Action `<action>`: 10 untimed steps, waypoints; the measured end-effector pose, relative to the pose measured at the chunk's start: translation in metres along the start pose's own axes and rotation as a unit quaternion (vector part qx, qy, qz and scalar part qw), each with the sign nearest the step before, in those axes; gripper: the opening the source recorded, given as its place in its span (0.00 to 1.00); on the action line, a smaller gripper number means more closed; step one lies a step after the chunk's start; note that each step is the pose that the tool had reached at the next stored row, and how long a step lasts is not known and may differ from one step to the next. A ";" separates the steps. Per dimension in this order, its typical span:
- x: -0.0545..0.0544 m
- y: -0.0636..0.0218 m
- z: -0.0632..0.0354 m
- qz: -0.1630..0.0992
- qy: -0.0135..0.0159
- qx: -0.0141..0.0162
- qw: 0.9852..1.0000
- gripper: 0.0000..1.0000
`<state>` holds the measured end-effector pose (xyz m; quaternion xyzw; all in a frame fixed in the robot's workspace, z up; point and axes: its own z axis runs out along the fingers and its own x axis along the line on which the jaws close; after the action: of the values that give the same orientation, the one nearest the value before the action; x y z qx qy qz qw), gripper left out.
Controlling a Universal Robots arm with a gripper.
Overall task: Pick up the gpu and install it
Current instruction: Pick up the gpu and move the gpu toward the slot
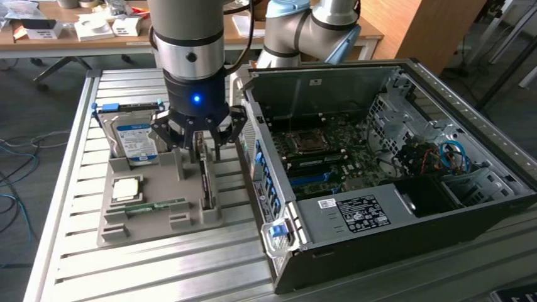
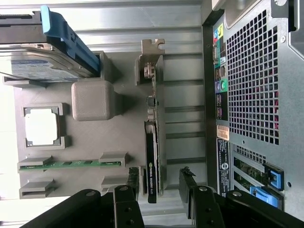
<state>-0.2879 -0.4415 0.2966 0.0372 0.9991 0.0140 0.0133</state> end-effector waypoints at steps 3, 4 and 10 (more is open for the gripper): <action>0.000 0.0000 0.0003 0.000 0.000 0.000 1.000 0.47; 0.000 0.0001 0.0014 0.000 0.000 0.000 1.000 0.47; 0.000 -0.0003 0.0097 0.000 0.000 0.000 1.000 0.47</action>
<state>-0.2878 -0.4415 0.2869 0.0372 0.9991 0.0141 0.0134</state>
